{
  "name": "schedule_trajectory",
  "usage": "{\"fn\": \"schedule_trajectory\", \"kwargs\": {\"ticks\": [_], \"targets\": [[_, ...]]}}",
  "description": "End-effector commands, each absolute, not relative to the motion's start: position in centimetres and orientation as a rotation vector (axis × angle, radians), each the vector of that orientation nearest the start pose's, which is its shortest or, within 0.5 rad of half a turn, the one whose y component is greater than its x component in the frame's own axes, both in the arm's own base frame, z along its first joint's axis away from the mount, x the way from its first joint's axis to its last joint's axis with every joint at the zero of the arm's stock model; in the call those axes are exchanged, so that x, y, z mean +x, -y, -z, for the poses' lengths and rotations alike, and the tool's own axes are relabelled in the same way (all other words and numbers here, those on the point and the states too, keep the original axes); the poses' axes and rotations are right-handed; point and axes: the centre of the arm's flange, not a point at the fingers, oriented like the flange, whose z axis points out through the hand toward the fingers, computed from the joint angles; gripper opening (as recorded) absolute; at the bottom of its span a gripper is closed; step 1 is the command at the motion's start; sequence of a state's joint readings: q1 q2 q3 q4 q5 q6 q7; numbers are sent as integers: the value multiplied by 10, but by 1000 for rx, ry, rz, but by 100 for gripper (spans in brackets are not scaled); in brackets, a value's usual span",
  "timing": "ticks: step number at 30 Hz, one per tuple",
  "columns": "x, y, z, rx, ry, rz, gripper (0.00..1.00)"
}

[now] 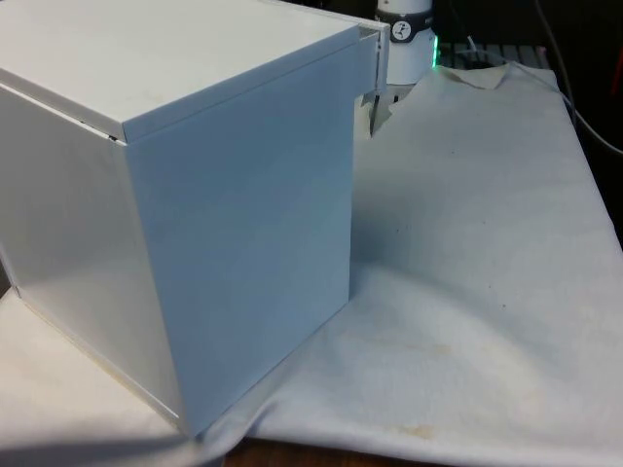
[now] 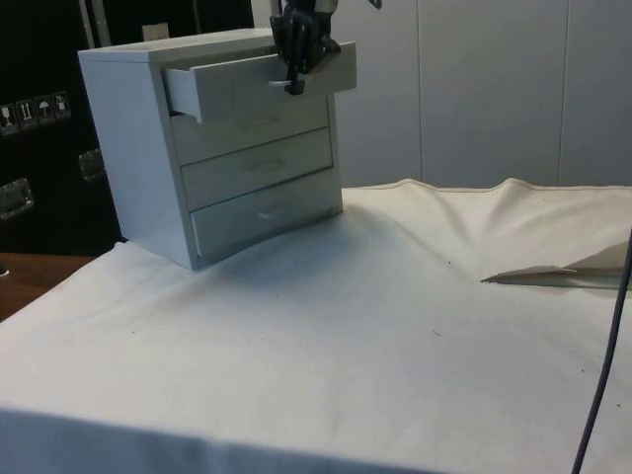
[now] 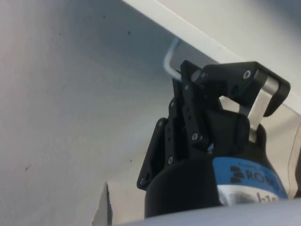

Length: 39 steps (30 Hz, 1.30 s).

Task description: Open the drawer, then close it.

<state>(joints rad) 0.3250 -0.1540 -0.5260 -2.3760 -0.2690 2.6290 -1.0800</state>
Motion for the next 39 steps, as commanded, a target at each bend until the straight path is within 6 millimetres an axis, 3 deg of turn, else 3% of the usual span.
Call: {"fn": "schedule_trajectory", "kwargs": {"ticks": [1,5,6,14,15,23,24,32,33,39], "targets": [[496,98,-417,-2946,1760,442,0],[486,95,-416,-2936,1759,450,0],[492,95,-416,-2928,1756,452,0],[463,87,-415,-2909,1755,475,0],[467,87,-414,-2898,1751,478,0],[442,83,-415,-2886,1752,502,0],[447,83,-414,-2873,1748,506,0],[424,76,-414,-2860,1750,528,0],[429,77,-413,-2848,1746,531,0],[411,71,-414,-2845,1747,556,0]]}}
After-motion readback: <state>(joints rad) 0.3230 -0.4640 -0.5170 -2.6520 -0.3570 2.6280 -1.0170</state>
